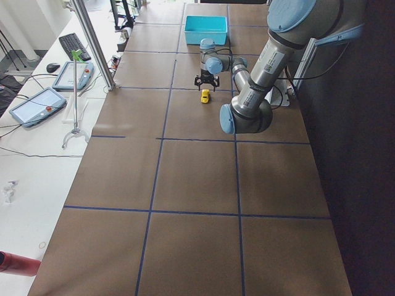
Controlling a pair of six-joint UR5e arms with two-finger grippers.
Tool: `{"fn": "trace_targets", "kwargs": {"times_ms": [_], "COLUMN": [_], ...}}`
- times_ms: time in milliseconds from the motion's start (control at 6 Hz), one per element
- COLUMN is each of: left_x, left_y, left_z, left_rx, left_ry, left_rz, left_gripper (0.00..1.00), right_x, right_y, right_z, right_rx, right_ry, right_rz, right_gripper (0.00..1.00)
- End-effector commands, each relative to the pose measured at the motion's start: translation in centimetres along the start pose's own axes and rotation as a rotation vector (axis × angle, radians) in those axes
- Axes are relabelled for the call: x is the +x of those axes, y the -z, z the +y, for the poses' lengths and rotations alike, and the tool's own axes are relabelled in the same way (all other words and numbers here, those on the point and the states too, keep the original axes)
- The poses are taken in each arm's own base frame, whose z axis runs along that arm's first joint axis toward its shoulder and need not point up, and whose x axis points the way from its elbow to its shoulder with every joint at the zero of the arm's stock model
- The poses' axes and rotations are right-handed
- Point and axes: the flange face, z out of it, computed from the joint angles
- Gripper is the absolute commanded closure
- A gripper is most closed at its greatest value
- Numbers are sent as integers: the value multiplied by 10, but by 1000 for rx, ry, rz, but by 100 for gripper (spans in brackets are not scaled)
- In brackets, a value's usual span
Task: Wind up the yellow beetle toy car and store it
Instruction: 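Close the left gripper on the yellow car, pressing it onto the table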
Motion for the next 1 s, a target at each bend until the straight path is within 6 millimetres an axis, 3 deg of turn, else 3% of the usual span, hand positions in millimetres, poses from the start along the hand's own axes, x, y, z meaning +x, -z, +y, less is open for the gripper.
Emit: {"fn": "trace_targets", "kwargs": {"times_ms": [0,500,833], "left_x": [-4,-7,-7], "left_y": [-8,-16,-14], "left_z": [-3,-5,-5], "left_rx": [-1,-6,-2], "left_ry": [1,6,4], "left_rz": [-5,-1,-2], "left_gripper": [0,1,21], "right_x": [0,2,3], "right_y": [0,-2,-3], "right_z": [0,0,1], "right_rx": [0,-4,-8], "right_ry": [-1,-10,-11], "right_rz": [0,-2,-2], "right_gripper": [0,0,0]}}
